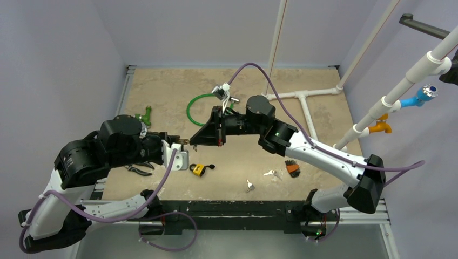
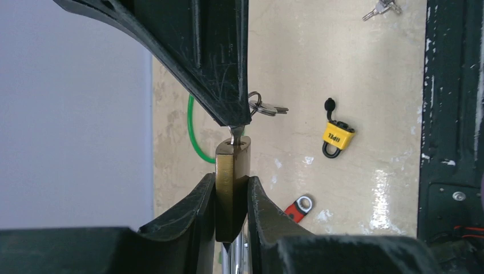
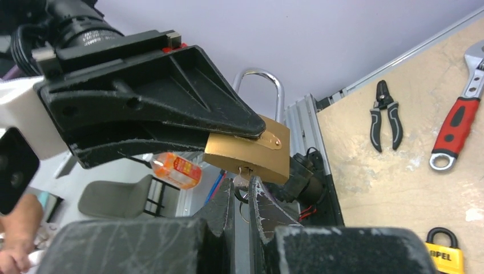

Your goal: Unlock with the key

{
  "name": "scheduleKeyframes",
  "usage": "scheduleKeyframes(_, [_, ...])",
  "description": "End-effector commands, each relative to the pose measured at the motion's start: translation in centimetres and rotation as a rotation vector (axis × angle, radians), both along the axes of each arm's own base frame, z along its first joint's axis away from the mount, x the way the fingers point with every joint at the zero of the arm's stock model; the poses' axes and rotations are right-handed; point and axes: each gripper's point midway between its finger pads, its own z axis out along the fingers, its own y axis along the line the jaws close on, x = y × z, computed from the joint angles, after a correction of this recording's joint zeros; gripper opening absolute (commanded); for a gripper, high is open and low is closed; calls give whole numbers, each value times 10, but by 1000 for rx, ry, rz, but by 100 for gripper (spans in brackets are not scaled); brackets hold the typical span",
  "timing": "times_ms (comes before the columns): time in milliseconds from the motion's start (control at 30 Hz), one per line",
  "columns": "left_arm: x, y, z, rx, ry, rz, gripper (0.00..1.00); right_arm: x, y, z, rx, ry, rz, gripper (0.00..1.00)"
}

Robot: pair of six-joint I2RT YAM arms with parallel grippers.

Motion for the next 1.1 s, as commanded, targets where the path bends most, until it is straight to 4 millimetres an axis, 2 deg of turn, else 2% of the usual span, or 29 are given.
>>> scheduleKeyframes(0, [16,-38,96,-257,-369,-120,0,11,8,-15,-28,222,-34,0])
scheduleKeyframes(167, [22,-37,100,-264,-408,-94,0,14,7,-18,-23,250,-41,0])
scheduleKeyframes(267, [21,-34,101,-265,-410,-83,0,16,5,-16,-44,171,-46,0])
scheduleKeyframes(333, [20,-31,94,-248,-395,-86,0,21,0,-11,-63,111,-80,0])
scheduleKeyframes(500, [12,-28,81,-240,-329,-90,0,43,-32,14,-131,-237,-235,34])
scheduleKeyframes(600, [5,-29,76,-256,-265,-99,0,43,-55,34,-103,-425,-290,41])
scheduleKeyframes(700, [-5,-33,70,-264,-191,-127,0,34,-67,41,-72,-560,-269,36])
scheduleKeyframes(867, [-12,-37,59,-248,-125,-151,0,15,-78,48,-57,-723,-234,36])
scheduleKeyframes(1067, [-14,-40,59,-249,-110,-168,0,-11,-54,33,-185,-917,-178,34])
